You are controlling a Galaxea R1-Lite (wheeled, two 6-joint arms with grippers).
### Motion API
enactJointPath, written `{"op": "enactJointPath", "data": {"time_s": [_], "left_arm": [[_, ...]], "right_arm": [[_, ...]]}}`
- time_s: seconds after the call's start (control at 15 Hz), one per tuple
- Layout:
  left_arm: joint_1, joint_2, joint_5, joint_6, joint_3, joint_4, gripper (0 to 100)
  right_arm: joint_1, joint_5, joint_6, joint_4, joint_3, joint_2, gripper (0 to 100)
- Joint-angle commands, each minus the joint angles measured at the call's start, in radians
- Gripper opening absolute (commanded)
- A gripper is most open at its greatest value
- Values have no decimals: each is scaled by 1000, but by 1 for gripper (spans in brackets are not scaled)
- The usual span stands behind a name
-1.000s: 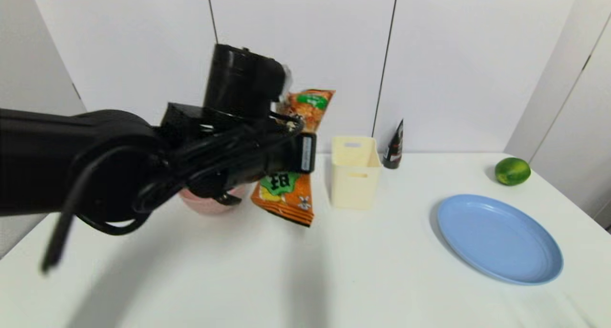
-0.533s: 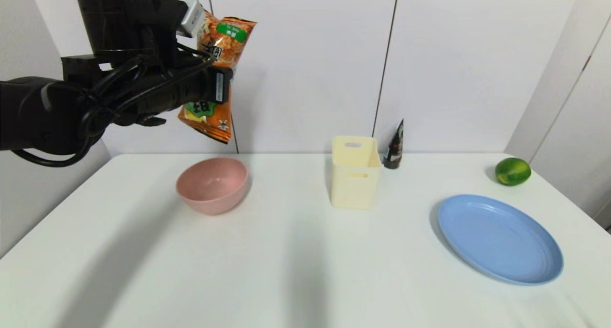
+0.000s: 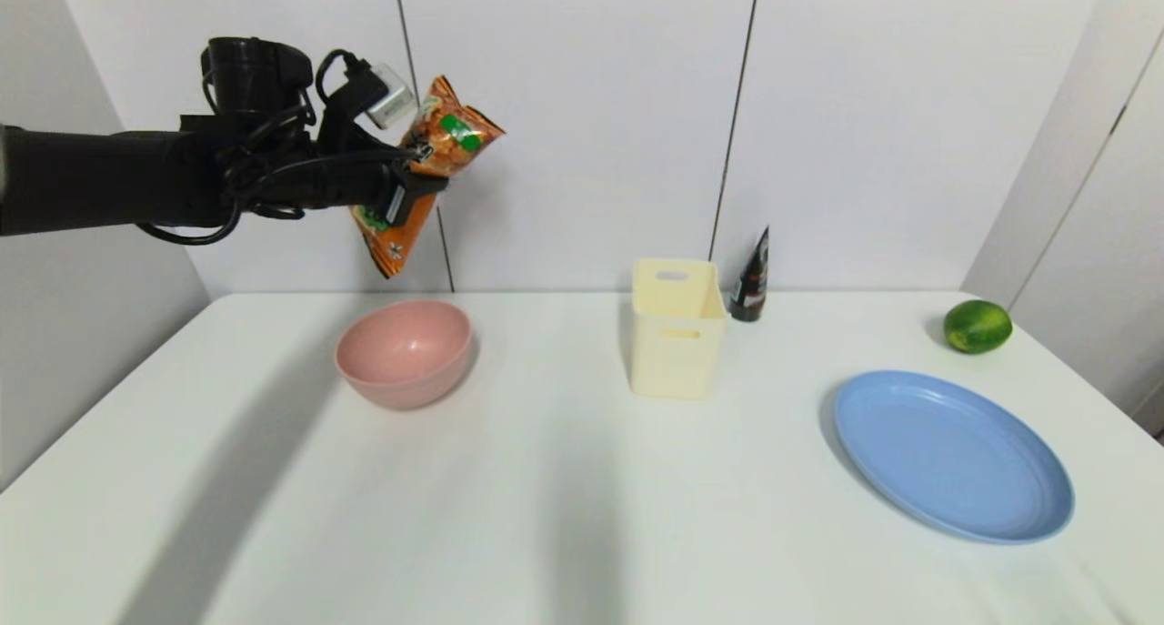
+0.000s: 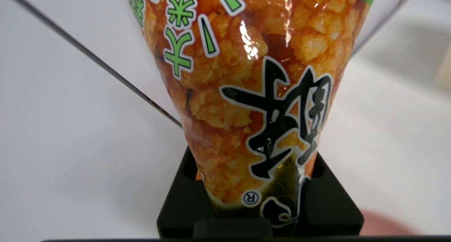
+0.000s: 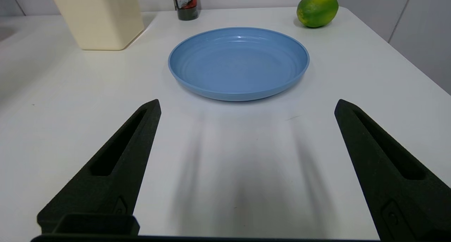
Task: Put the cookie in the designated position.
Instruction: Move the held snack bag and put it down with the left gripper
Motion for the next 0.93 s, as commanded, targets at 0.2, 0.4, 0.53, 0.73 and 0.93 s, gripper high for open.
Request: {"op": "enactJointPath", "data": {"time_s": [0.2, 0.4, 0.53, 0.73, 0.93], "left_arm": [[63, 255, -30, 252, -229, 174, 0], [63, 281, -32, 257, -229, 177, 0], [62, 283, -30, 260, -229, 202, 100], [62, 272, -30, 262, -229, 255, 100], [63, 220, -30, 251, -229, 366, 100]], "right_arm": [[1, 0, 1, 0, 2, 1, 100], [1, 0, 1, 0, 2, 1, 100], [1, 0, 1, 0, 2, 1, 100], [-1, 0, 1, 0, 2, 1, 100], [1, 0, 1, 0, 2, 1, 100]]}}
